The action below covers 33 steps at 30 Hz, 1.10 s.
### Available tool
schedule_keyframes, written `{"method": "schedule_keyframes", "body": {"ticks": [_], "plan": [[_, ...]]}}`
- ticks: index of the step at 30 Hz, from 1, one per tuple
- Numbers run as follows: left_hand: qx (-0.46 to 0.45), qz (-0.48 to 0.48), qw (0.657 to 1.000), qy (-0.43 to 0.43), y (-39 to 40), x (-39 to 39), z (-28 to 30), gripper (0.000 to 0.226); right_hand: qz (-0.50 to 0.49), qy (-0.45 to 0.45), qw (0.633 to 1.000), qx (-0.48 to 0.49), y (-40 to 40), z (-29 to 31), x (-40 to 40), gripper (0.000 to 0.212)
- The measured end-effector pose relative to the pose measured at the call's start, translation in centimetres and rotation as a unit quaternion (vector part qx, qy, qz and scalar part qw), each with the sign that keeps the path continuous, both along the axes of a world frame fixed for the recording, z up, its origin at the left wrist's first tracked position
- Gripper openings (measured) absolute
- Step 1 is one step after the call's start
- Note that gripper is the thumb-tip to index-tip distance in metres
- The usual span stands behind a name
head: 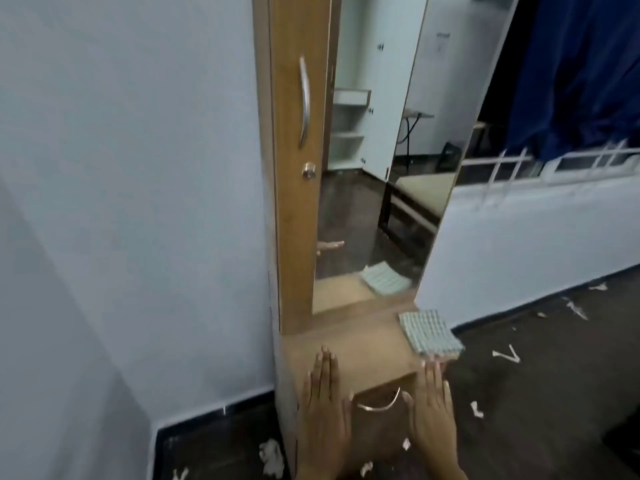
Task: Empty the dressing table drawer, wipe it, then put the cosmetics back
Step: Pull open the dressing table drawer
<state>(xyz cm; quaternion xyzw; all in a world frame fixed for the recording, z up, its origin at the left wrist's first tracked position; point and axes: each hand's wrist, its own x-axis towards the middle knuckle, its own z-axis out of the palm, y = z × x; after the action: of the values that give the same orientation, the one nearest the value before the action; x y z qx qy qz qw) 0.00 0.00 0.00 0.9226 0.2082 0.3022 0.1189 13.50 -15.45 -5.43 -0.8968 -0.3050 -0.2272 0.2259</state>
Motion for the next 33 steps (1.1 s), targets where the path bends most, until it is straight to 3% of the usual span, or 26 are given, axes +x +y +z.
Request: {"method": "schedule_keyframes", "body": {"ticks": [4, 9, 14, 20, 24, 33], "plan": [[-0.015, 0.002, 0.999, 0.042, 0.6, 0.6, -6.0, 0.058, -0.001, 0.047, 0.997, -0.065, 0.0, -7.9, -1.6, 0.061], [0.039, -0.002, 0.996, 0.085, -0.1, 0.9, -8.9, 0.058, 0.038, 0.072, 0.992, -0.099, 1.5, -11.2, -1.9, 0.063], [0.053, 0.035, 0.985, 0.16, -0.6, 0.6, -7.1, 0.063, 0.031, 0.109, 0.983, -0.145, 1.6, -11.1, -1.7, 0.069], [0.051, 0.004, 0.978, 0.203, -0.6, -0.1, -6.2, 0.056, 0.029, 0.101, 0.981, -0.163, 2.0, -10.2, -2.0, 0.052], [0.038, -0.015, 0.97, 0.239, -0.4, -0.3, -5.7, 0.056, 0.068, 0.099, 0.972, -0.201, 1.6, -9.0, -1.2, 0.06], [0.004, -0.047, 0.96, 0.275, 0.5, -0.1, -5.1, 0.056, 0.088, 0.138, 0.973, -0.162, 1.1, -7.3, -1.2, 0.057]]}}
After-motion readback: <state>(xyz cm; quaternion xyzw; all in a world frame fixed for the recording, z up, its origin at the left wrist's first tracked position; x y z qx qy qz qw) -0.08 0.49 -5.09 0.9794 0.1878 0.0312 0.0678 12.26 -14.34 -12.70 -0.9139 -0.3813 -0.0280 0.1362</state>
